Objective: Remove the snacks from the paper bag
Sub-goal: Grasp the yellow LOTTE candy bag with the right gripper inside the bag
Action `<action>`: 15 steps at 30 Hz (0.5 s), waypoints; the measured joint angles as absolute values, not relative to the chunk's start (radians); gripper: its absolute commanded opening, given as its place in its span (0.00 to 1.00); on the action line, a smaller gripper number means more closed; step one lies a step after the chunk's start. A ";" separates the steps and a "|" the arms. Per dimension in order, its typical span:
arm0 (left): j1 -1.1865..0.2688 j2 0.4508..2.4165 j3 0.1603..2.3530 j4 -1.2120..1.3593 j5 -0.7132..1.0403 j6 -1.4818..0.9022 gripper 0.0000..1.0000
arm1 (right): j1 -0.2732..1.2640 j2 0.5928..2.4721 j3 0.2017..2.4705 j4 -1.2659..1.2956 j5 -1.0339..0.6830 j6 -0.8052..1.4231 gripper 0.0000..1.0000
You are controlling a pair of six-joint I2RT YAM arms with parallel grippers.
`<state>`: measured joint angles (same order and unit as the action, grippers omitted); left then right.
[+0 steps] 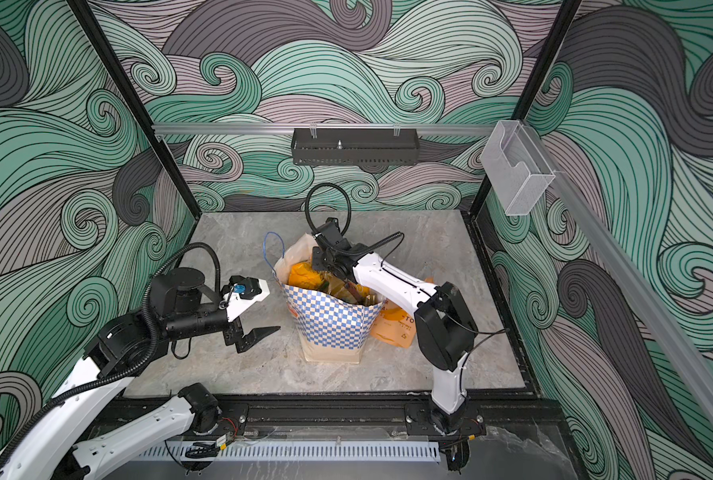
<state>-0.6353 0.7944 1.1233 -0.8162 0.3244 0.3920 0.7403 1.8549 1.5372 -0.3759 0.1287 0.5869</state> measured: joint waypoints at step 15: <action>-0.651 0.779 1.069 -0.721 0.253 0.364 0.99 | 0.740 1.699 1.477 -0.387 0.142 0.583 0.00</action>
